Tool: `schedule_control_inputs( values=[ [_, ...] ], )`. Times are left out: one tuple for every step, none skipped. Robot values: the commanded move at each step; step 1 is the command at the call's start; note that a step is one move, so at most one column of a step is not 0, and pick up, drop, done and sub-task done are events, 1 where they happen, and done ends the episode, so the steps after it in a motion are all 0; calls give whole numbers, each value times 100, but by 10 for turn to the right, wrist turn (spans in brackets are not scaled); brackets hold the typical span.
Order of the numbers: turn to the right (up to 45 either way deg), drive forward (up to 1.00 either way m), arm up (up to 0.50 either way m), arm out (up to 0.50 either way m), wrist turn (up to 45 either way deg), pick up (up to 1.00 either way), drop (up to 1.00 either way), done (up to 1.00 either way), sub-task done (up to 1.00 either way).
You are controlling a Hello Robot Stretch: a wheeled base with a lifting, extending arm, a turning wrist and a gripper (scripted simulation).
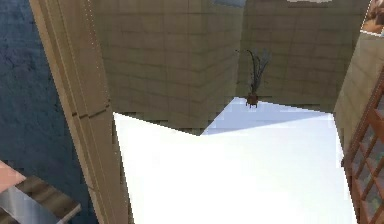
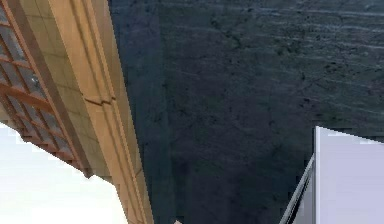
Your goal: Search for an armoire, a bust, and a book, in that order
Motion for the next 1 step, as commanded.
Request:
schedule_control_inputs(
  values=[
    [0,65,0,0,0,0,0,0,0]
  ],
)
